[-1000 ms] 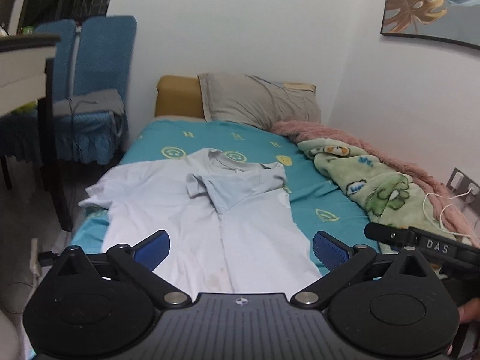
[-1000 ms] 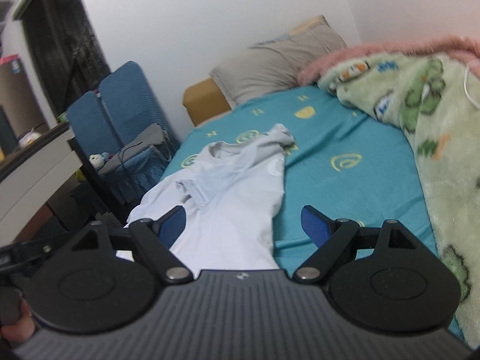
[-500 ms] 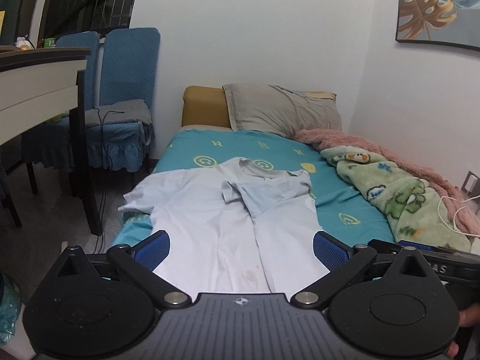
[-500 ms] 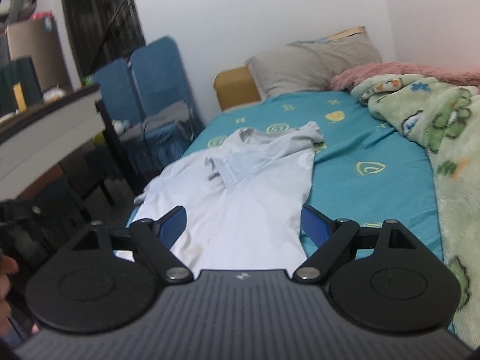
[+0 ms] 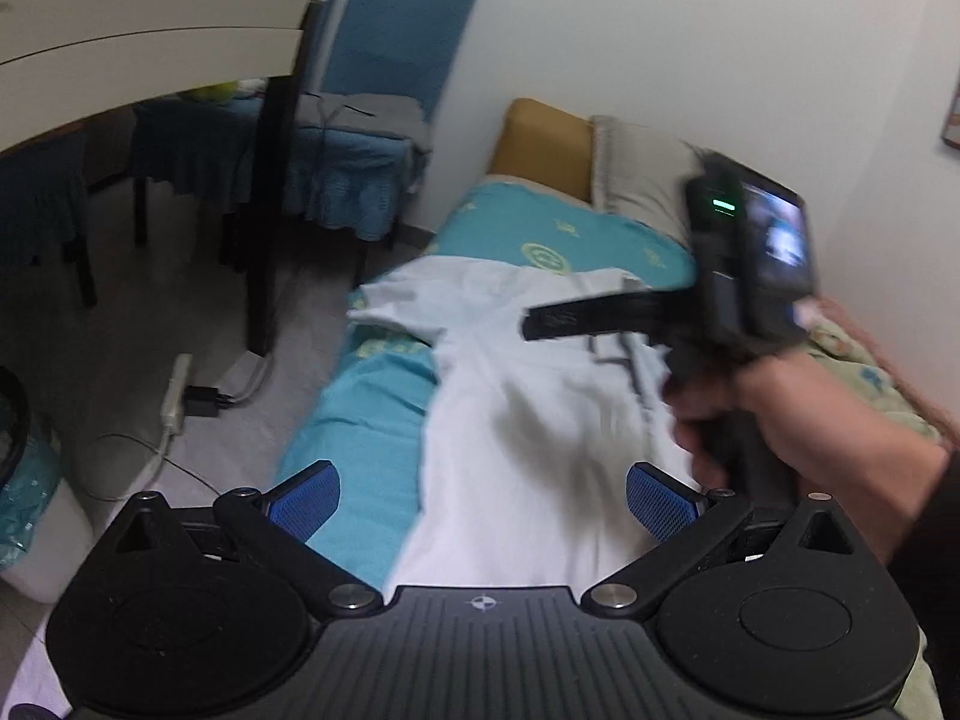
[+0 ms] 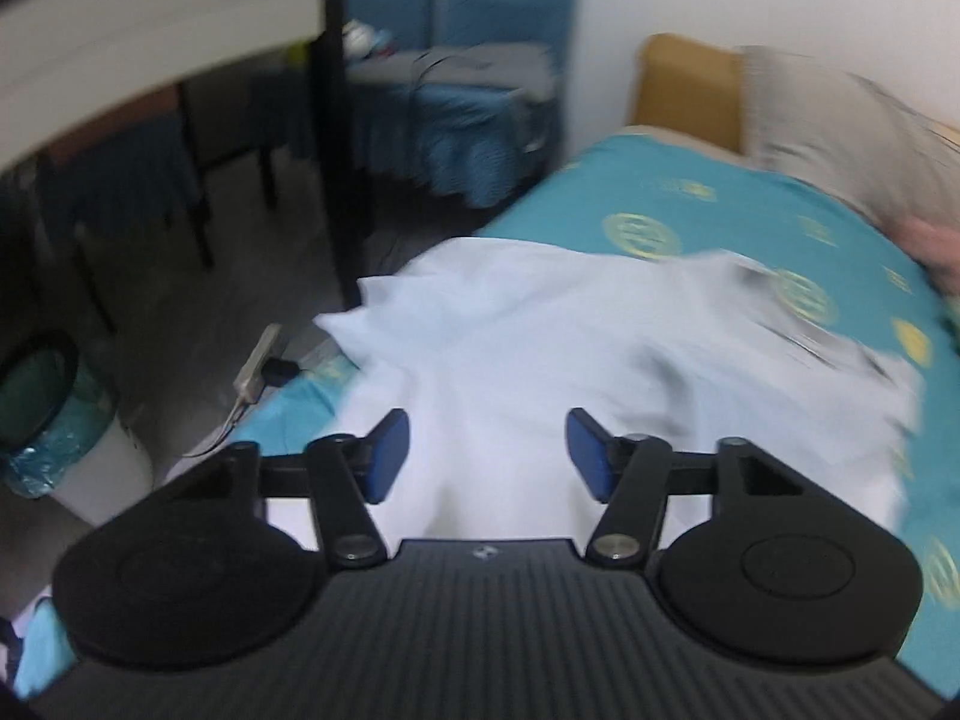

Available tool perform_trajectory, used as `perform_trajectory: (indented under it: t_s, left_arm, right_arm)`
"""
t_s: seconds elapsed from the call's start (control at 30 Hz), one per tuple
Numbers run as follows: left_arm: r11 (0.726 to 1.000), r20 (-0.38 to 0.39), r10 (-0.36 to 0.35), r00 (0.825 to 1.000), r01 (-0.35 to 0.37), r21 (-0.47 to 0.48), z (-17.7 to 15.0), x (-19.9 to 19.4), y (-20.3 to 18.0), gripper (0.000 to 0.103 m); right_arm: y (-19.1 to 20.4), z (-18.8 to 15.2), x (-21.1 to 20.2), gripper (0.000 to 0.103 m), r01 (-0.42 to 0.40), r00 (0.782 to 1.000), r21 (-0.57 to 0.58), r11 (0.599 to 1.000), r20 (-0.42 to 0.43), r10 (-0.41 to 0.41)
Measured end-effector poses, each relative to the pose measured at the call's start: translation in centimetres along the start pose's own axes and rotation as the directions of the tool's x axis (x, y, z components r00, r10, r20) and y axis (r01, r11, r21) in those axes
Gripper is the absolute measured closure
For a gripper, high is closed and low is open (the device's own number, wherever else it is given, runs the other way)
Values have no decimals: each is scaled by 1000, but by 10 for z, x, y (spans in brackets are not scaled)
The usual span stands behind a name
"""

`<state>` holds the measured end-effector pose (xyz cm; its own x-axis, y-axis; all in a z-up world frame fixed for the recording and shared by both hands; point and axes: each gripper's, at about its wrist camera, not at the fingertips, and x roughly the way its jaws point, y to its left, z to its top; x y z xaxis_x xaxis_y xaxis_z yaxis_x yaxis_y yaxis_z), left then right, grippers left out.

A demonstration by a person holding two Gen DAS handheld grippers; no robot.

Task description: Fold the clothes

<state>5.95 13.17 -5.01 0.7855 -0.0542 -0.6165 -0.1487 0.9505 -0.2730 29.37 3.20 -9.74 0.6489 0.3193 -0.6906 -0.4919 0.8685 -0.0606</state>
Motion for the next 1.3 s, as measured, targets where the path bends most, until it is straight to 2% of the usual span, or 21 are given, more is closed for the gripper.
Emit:
perform_trajectory:
  t_s: [0.17,0.3,0.33,0.37,0.4,0.43,0.53,0.67,0.77,0.87,1.0,1.13,1.23,1.3]
  left_arm:
    - [993,7,44,999,-43,-114,11,29,24,0]
    - [981,-57,1,998,-12,-192,14,53,37,0]
    - [980,-62,2,998,-14,-200,14,56,38,0]
    - [978,-67,2,998,-16,-207,14,59,39,0]
    - [977,-72,2,997,-18,-215,14,62,41,0]
    - [975,-77,3,997,-20,-222,14,65,42,0]
    - [972,-77,-4,997,-14,-233,13,69,43,0]
    - [980,-35,9,999,-16,-199,9,62,30,0]
    - [985,-22,7,1000,-11,-169,8,59,20,0]
    - [990,-9,5,1000,-6,-140,6,57,10,0]
    - [995,8,1,1000,0,-100,4,54,-3,0]
    - [998,25,-3,1000,5,-61,3,51,-17,0]
    - [1000,21,1,1000,-1,-28,1,52,-26,0]
    - [1000,22,-4,1000,4,-22,-2,52,-28,0]
  right_arm:
    - [52,29,76,46,-112,994,-141,984,-4,112]
    - [85,35,120,49,-149,989,-244,958,-28,147]
    - [86,34,128,57,-132,991,-252,959,-35,127]
    - [88,33,136,70,-115,993,-260,959,-42,108]
    - [89,33,144,77,-98,995,-268,958,-50,88]
    - [90,32,150,91,-83,996,-278,957,-53,71]
    - [75,34,132,98,-58,997,-208,976,38,67]
    - [44,42,90,99,-31,980,-55,998,192,41]
    - [3,43,46,99,22,953,88,996,298,-47]
    - [-47,33,6,99,89,923,250,964,344,-174]
    - [-118,-9,-31,99,184,893,452,873,294,-341]
    - [-170,-71,-44,99,284,892,528,801,162,-423]
    - [-187,-109,-53,97,333,893,528,781,88,-441]
    - [-190,-124,-58,96,336,901,519,786,67,-429]
